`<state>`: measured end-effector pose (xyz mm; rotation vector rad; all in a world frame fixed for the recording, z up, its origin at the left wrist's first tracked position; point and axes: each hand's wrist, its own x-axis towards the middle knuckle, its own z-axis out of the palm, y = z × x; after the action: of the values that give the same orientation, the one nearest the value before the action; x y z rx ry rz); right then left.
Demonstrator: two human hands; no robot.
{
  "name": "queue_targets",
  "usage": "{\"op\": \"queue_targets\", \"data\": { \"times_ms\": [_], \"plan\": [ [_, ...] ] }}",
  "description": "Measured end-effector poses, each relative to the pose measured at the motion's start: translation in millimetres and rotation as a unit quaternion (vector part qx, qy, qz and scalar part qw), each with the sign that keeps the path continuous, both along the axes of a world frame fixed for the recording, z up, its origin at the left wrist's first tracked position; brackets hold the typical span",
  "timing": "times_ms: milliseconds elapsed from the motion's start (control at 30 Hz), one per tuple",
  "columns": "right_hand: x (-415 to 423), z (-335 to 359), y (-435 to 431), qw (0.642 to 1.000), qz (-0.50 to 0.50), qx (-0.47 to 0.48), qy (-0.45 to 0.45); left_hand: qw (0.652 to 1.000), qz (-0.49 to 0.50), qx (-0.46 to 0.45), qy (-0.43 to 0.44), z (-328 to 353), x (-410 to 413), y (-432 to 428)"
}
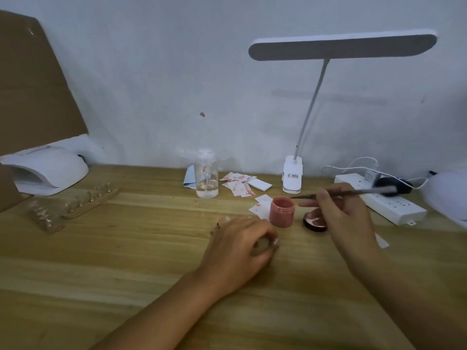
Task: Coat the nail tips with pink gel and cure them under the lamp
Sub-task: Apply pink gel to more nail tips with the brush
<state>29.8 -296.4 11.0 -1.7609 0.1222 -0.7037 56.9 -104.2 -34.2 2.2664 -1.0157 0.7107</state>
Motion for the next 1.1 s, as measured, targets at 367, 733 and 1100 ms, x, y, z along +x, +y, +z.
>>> {"op": "queue_targets", "data": {
  "times_ms": [367,733,1100],
  "plan": [
    [56.5,-0.3,-6.6,0.958,-0.046,-0.25,0.136,0.974,-0.063,-0.003,0.217,-11.7,15.0,-3.8],
    [48.2,-8.3,-9.4,0.971,-0.034,-0.211,0.104,0.97,-0.04,-0.004,0.239,-12.2,12.6,-9.6],
    [-38.0,-22.0,-2.7,0.977,0.117,0.169,0.049,0.949,-0.031,-0.059,0.31,-8.9,14.5,-8.0]
  ]
}}
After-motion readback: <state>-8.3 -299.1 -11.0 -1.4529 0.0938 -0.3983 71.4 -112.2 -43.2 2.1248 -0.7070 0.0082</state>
